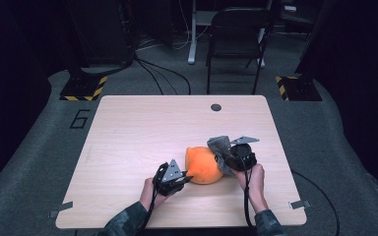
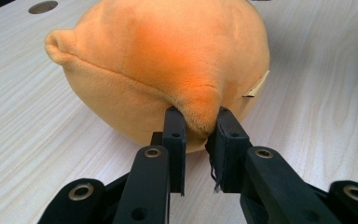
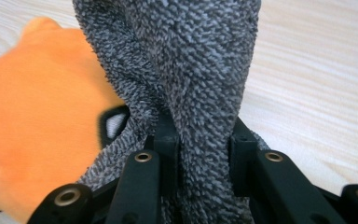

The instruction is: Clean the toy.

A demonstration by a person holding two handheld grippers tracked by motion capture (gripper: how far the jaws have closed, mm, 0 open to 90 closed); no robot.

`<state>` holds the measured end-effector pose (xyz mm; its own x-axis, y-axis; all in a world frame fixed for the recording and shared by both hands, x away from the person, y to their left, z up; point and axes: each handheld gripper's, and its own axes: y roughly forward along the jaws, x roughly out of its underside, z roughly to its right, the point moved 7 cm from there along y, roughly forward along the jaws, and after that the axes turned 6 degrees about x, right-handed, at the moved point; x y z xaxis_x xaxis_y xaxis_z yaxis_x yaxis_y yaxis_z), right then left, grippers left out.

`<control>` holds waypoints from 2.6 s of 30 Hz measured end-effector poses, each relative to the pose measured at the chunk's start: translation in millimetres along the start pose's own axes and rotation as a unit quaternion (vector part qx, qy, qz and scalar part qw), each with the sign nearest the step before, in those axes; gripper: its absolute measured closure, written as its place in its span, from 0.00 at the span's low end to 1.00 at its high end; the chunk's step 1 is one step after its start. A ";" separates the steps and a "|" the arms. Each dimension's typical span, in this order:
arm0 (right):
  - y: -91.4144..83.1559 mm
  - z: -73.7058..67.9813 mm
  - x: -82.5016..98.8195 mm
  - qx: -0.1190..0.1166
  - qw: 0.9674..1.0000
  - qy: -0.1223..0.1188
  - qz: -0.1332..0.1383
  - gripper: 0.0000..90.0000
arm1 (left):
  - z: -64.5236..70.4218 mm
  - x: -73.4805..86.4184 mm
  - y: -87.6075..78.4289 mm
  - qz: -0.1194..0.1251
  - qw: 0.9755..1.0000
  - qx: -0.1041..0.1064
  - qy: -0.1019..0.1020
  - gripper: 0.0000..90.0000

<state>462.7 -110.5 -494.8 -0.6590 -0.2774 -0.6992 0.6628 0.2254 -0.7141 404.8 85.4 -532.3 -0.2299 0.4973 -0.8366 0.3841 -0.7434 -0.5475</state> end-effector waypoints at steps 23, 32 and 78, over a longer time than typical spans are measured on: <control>40.0 27.9 35.3 0.032 0.996 0.007 -0.083 0.82 | -1.6 1.6 -1.2 -0.004 1.000 -0.001 0.000 0.85; -34.1 19.6 -14.8 -0.015 0.999 0.021 0.037 0.82 | -2.1 1.1 -0.8 -0.002 1.000 -0.002 0.001 0.85; 8.4 -24.0 -6.5 -0.035 0.999 -0.034 -0.009 0.85 | -23.8 16.5 31.3 -0.017 0.987 -0.050 0.154 0.26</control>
<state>464.0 -84.4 -497.1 -0.6435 -0.3440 -0.6837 0.6228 0.2839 -0.7290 434.3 81.0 -562.8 0.0323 0.6448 -0.7637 0.4705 -0.6840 -0.5575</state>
